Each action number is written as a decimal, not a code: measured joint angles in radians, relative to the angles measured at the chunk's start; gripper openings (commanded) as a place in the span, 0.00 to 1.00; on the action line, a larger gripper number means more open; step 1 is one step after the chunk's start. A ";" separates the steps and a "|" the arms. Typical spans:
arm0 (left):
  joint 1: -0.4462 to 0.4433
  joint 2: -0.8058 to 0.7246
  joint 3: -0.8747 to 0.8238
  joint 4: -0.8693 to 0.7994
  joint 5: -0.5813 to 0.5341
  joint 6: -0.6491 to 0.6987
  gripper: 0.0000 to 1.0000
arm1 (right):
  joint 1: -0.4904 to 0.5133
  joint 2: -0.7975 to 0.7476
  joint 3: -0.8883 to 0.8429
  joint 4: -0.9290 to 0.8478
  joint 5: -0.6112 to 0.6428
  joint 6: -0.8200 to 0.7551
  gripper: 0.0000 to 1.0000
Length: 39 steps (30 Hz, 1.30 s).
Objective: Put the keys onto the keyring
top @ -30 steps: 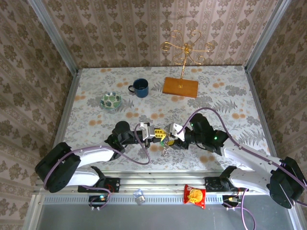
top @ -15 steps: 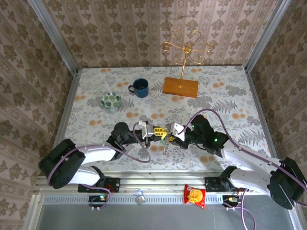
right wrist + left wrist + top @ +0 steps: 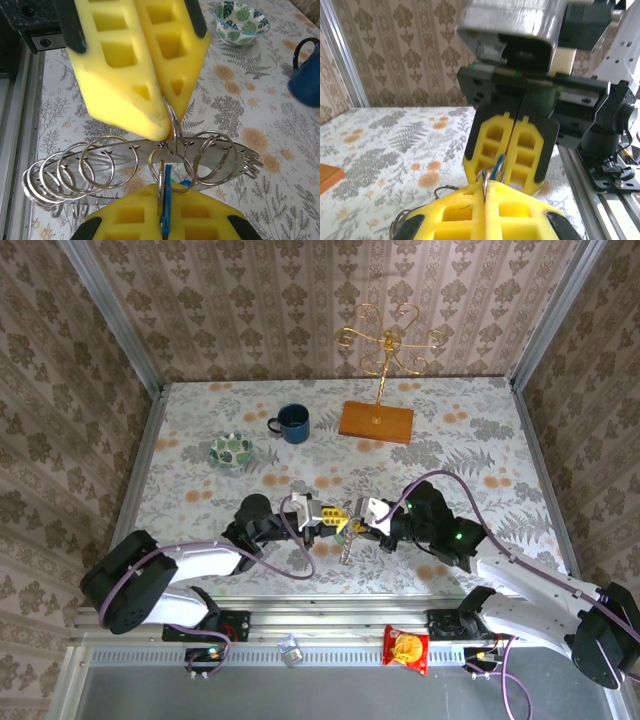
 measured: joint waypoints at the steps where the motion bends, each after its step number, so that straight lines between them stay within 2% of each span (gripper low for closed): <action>1: 0.000 -0.002 0.001 -0.019 -0.001 0.008 0.00 | 0.000 -0.002 0.008 -0.014 0.002 -0.003 0.00; 7: -0.003 -0.024 0.025 -0.091 0.000 0.056 0.00 | 0.000 -0.012 0.064 -0.093 0.007 -0.022 0.00; 10: -0.003 -0.028 0.040 -0.111 -0.002 0.076 0.27 | 0.000 -0.019 0.080 -0.124 0.014 -0.026 0.00; 13: -0.001 -0.028 0.041 -0.142 -0.021 0.093 0.45 | 0.000 -0.027 0.090 -0.151 0.022 -0.030 0.00; 19: -0.002 -0.066 0.004 -0.130 -0.127 0.079 0.69 | 0.000 -0.026 0.114 -0.208 0.067 -0.041 0.00; 22: -0.002 -0.137 -0.044 -0.115 -0.232 0.065 0.73 | 0.002 -0.016 0.137 -0.217 0.074 -0.040 0.00; 29: 0.015 -0.368 -0.106 -0.175 -0.533 0.043 0.75 | 0.056 0.062 0.201 -0.209 0.048 -0.008 0.00; 35: 0.055 -0.666 -0.108 -0.378 -0.800 -0.032 0.75 | 0.141 0.165 0.213 -0.077 -0.018 0.065 0.00; 39: 0.072 -0.820 -0.107 -0.534 -0.915 -0.077 0.75 | 0.168 0.245 0.216 0.004 -0.059 0.120 0.00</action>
